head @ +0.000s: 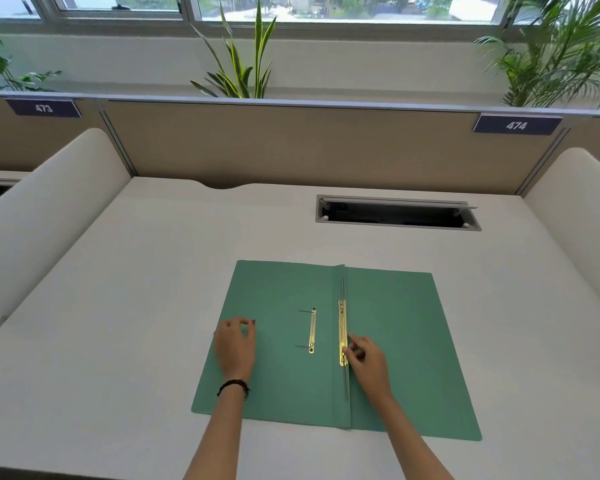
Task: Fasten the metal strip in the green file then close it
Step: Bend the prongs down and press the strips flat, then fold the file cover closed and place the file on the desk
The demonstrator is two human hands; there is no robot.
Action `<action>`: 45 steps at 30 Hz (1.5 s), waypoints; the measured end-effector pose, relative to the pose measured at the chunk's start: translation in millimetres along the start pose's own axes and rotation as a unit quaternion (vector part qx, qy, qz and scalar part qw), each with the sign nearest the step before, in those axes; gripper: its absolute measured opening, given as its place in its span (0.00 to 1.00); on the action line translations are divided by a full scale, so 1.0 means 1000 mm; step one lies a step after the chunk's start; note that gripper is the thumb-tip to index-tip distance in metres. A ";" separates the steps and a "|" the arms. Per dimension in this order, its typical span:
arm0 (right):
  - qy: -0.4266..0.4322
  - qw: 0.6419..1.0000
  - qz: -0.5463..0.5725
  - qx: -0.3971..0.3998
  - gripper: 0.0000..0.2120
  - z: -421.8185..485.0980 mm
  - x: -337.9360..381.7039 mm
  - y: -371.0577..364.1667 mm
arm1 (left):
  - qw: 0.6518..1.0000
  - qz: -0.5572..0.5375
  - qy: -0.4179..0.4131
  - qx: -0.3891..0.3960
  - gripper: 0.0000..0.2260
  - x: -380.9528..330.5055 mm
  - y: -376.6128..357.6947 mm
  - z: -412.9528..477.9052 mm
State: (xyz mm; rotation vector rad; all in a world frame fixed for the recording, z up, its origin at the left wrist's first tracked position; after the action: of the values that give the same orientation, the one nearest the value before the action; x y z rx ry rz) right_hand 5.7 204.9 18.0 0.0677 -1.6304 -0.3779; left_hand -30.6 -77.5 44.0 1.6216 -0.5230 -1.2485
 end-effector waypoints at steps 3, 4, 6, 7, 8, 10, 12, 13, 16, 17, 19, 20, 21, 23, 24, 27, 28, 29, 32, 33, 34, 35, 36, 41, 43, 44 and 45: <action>-0.001 1.000 -0.002 -0.001 0.15 0.001 -0.002 -0.003 | 0.998 0.019 0.055 -0.004 0.07 0.039 0.012 0.007; 0.000 1.000 -0.004 0.001 0.15 0.001 -0.002 -0.004 | 0.998 0.015 0.063 -0.002 0.06 0.048 0.015 0.007; 0.004 1.000 -0.004 0.005 0.15 0.001 -0.001 -0.007 | 0.997 0.008 0.073 -0.003 0.06 0.062 0.019 0.007; 0.005 1.000 -0.002 0.007 0.15 0.001 -0.001 -0.008 | 0.997 0.000 0.078 0.000 0.06 0.067 0.020 0.007; 0.004 1.000 -0.002 0.011 0.15 0.001 -0.002 -0.010 | 0.996 -0.016 0.083 0.007 0.07 0.071 0.020 0.008; 0.003 1.000 -0.004 0.020 0.15 0.002 -0.002 -0.012 | 0.993 -0.060 0.093 0.035 0.08 0.075 0.021 0.012; 0.003 1.000 -0.007 0.022 0.15 0.002 -0.003 -0.013 | 0.986 -0.108 0.106 0.063 0.09 0.079 0.023 0.016; 0.004 1.000 -0.009 0.022 0.15 0.003 -0.003 -0.012 | 0.982 -0.132 0.115 0.074 0.09 0.080 0.023 0.017; 0.008 1.000 -0.012 0.023 0.15 0.003 -0.002 -0.013 | 0.968 -0.180 0.147 0.098 0.09 0.086 0.024 0.019; 0.008 1.000 -0.012 0.024 0.15 0.003 -0.002 -0.013 | 0.965 -0.187 0.154 0.104 0.09 0.087 0.024 0.020; 0.005 1.000 -0.010 0.027 0.15 0.003 -0.003 -0.015 | 0.962 -0.194 0.156 0.110 0.09 0.086 0.029 0.025; 0.004 0.999 -0.010 0.031 0.15 0.002 -0.003 -0.016 | 0.963 -0.193 0.150 0.111 0.09 0.085 0.033 0.028; 0.003 0.999 -0.009 0.036 0.15 0.002 -0.003 -0.017 | 0.965 -0.191 0.140 0.110 0.08 0.083 0.038 0.032; 0.002 0.999 -0.005 0.043 0.15 0.000 -0.003 -0.020 | 0.970 -0.190 0.111 0.107 0.07 0.076 0.051 0.041; 0.002 0.999 -0.003 0.046 0.15 -0.001 -0.003 -0.020 | 0.972 -0.187 0.095 0.104 0.07 0.071 0.058 0.045; 0.007 0.999 -0.004 0.054 0.16 -0.004 -0.003 -0.023 | 0.979 -0.173 0.046 0.102 0.07 0.054 0.078 0.055; 0.009 0.998 -0.005 0.056 0.15 -0.005 -0.003 -0.024 | 0.980 -0.166 0.031 0.104 0.07 0.048 0.084 0.057; 0.011 0.998 -0.006 0.058 0.15 -0.006 -0.002 -0.025 | 0.981 -0.159 0.019 0.107 0.07 0.041 0.089 0.058; 0.009 0.998 -0.001 0.060 0.16 -0.008 -0.002 -0.025 | 0.982 -0.151 -0.009 0.112 0.04 0.024 0.102 0.058; 0.009 0.998 0.000 0.062 0.16 -0.008 -0.002 -0.025 | 0.982 -0.152 -0.018 0.112 0.04 0.018 0.106 0.058; 0.010 0.998 0.000 0.063 0.15 -0.009 -0.002 -0.025 | 0.982 -0.153 -0.027 0.111 0.04 0.012 0.110 0.057; 0.011 0.998 -0.001 0.063 0.15 -0.009 -0.002 -0.025 | 0.981 -0.156 -0.038 0.109 0.04 0.005 0.114 0.055; 0.013 0.998 -0.002 0.063 0.15 -0.010 -0.002 -0.024 | 0.980 -0.161 -0.050 0.105 0.04 -0.002 0.118 0.054; 0.006 0.998 0.006 0.057 0.13 -0.013 -0.005 -0.022 | 0.966 -0.212 -0.106 0.102 0.05 -0.041 0.131 0.042; -0.004 0.998 0.033 0.049 0.12 -0.013 -0.006 -0.019 | 0.958 -0.234 -0.124 0.111 0.06 -0.056 0.133 0.036; -0.009 0.998 0.049 0.043 0.11 -0.013 -0.006 -0.017 | 0.954 -0.244 -0.131 0.118 0.07 -0.063 0.132 0.033; -0.014 0.997 0.065 0.039 0.11 -0.013 -0.005 -0.015 | 0.950 -0.251 -0.138 0.127 0.08 -0.069 0.131 0.030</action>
State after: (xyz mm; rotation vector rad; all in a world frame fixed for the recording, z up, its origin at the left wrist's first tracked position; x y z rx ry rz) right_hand 15.9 189.6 9.3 0.0153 -1.6672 -0.2163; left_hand -55.6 -91.0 192.4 1.8776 -0.4692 -1.8682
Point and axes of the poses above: each hand's wrist, its own z-axis towards the middle knuckle, its own y-axis out of the back of the hand, x = y × z, the point moved 6 cm from there along z, towards the middle knuckle, and after that the axes turned 15 degrees about z, right-handed, at the moved point
